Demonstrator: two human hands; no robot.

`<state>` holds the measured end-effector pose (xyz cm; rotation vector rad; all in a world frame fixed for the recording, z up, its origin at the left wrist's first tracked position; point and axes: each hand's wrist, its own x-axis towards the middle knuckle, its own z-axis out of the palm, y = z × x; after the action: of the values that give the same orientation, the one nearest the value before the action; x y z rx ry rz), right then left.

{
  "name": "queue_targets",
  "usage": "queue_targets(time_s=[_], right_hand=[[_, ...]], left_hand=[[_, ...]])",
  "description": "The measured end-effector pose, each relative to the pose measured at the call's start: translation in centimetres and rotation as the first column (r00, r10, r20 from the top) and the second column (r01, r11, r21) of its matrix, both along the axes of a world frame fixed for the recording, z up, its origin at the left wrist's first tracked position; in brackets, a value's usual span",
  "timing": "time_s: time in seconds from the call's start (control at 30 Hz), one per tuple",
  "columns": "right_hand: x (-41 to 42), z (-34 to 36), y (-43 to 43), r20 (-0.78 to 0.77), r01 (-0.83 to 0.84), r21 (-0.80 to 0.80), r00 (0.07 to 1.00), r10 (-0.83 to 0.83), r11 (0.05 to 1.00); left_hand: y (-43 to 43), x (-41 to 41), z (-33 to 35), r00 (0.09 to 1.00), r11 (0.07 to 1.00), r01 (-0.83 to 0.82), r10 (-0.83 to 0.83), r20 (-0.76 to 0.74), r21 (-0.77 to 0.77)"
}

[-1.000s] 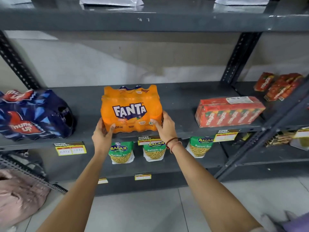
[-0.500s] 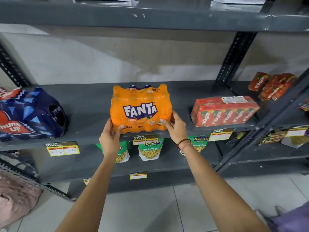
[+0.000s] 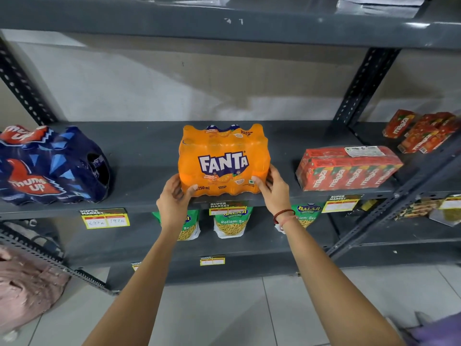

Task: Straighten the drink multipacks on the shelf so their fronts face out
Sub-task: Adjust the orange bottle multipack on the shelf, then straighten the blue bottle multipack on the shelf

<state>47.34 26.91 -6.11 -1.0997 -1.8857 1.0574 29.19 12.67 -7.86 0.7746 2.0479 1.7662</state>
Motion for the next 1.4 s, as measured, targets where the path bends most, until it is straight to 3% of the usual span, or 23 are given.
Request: queue_targets(time_s=[0.17,0.27,0.43,0.63,0.7,0.83,0.93,1.07,1.4], right_hand=[[-1.5,-0.3,-4.0,-0.168,0.339,0.146,0.934,-0.314,0.929],[-4.7,0.1,-7.8,-0.270,0.389,0.294,0.910,-0.314,0.873],[-13.9,1.5,-13.7,-0.265,0.177,0.419,0.962,-0.067,0.891],[-23.9,1.3,-17.8,-0.139,-0.190,0.274,0.962,0.234,0.943],[-26.6,0.8,-18.5,-0.055,-0.277,0.208,0.954,0.294,0.938],[-29.7,-0.2,-18.9,0.027,-0.379,0.131,0.925,0.379,0.916],[-30.2,-0.6,-18.9,0.023,-0.407,0.091,0.913,0.407,0.909],[-29.7,-0.5,-18.2,0.052,-0.421,0.113,0.907,0.418,0.900],[-25.3,0.4,-14.9,0.126,-0.415,0.039,0.904,0.408,0.909]], left_hand=[[-2.7,-1.8,-0.1,0.999,0.997,-0.042,0.041,0.009,0.059],[-6.1,-4.7,0.1,0.988,0.980,-0.153,0.152,0.019,0.126],[-13.1,-11.7,0.7,0.900,0.886,-0.425,0.436,-0.019,0.189],[-19.9,-19.3,1.2,0.770,0.763,-0.621,0.636,-0.041,0.182],[-21.1,-21.8,1.1,0.784,0.783,-0.610,0.619,-0.055,0.123],[-21.3,-25.9,0.6,0.915,0.913,-0.404,0.404,-0.021,-0.046],[-20.4,-27.5,0.4,0.968,0.969,-0.245,0.243,0.057,0.043],[-20.1,-27.2,-0.8,0.969,0.960,-0.239,0.225,0.106,0.144],[-18.0,-23.0,-0.8,0.982,0.976,-0.162,0.146,0.116,0.142]])
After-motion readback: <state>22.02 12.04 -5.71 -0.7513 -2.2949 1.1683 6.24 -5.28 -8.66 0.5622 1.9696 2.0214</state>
